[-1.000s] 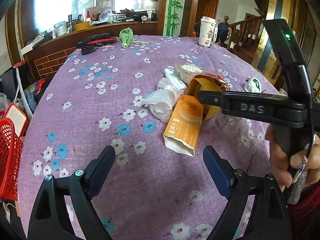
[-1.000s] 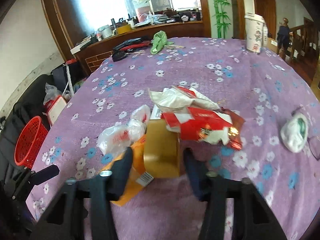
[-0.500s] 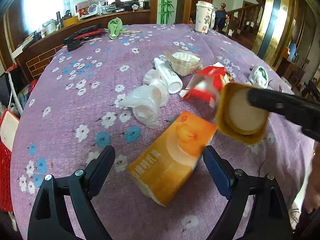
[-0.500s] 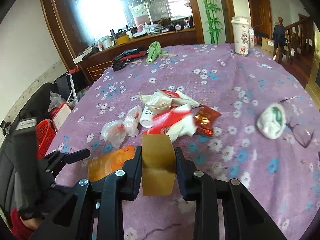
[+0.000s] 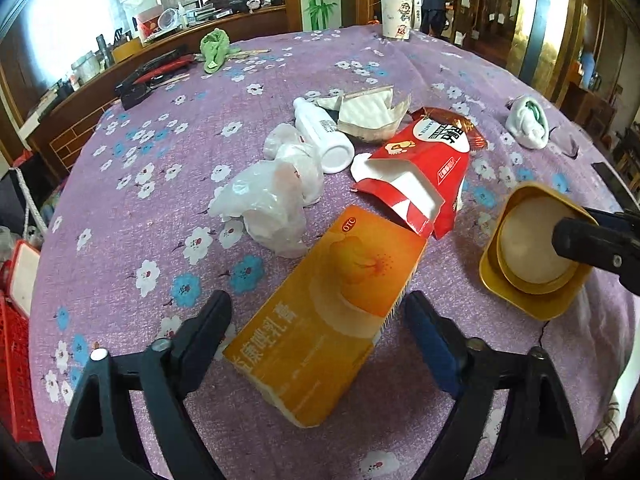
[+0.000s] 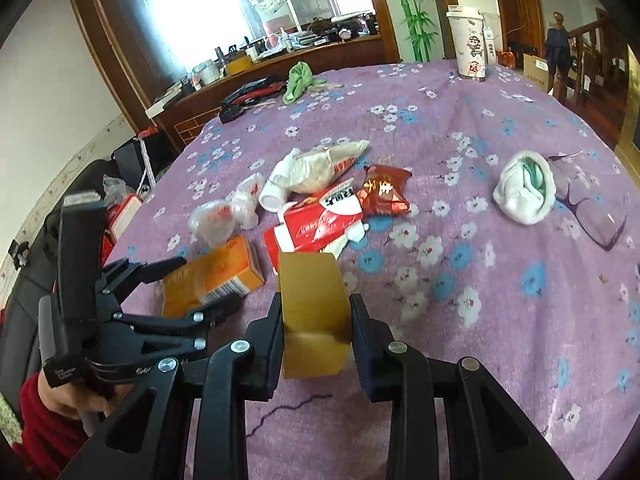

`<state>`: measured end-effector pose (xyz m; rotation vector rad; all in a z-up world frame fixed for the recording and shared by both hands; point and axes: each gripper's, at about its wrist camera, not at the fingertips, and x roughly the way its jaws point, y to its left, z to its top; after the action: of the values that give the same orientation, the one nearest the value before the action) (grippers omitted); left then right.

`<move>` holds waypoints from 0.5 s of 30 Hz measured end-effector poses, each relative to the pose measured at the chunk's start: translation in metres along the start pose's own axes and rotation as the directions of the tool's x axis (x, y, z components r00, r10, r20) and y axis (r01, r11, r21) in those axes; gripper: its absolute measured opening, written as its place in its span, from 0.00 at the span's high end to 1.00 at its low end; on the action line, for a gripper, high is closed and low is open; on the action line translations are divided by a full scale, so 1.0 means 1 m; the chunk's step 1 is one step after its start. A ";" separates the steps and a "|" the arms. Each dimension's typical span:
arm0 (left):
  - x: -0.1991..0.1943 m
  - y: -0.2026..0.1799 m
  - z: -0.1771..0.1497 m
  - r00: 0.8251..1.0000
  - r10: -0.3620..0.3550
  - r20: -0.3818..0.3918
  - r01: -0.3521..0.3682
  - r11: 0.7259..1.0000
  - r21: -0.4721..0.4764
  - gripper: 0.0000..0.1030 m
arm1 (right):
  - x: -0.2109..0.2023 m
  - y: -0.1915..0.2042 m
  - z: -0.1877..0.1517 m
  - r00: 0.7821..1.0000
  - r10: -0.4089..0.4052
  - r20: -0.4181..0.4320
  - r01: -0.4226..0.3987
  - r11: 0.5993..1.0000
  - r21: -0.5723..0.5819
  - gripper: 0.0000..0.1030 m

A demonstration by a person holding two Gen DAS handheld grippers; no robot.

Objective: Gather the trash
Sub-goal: 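Grasp the gold tape roll with the right gripper while the left grasps the orange box, then lift the gold tape roll and orange box off the table with both grippers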

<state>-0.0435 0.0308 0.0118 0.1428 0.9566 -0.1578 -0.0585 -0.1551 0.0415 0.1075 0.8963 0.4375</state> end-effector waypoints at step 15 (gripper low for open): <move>-0.018 0.004 -0.018 0.998 -0.048 0.049 0.051 0.996 -0.074 0.57 | 0.003 -0.001 -0.013 1.000 -0.020 -0.018 0.020 1.000 -0.020 0.69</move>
<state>-0.0673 0.0393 0.0167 0.0457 0.9184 -0.1699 -0.0663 -0.1559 0.0311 0.0761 0.9101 0.4291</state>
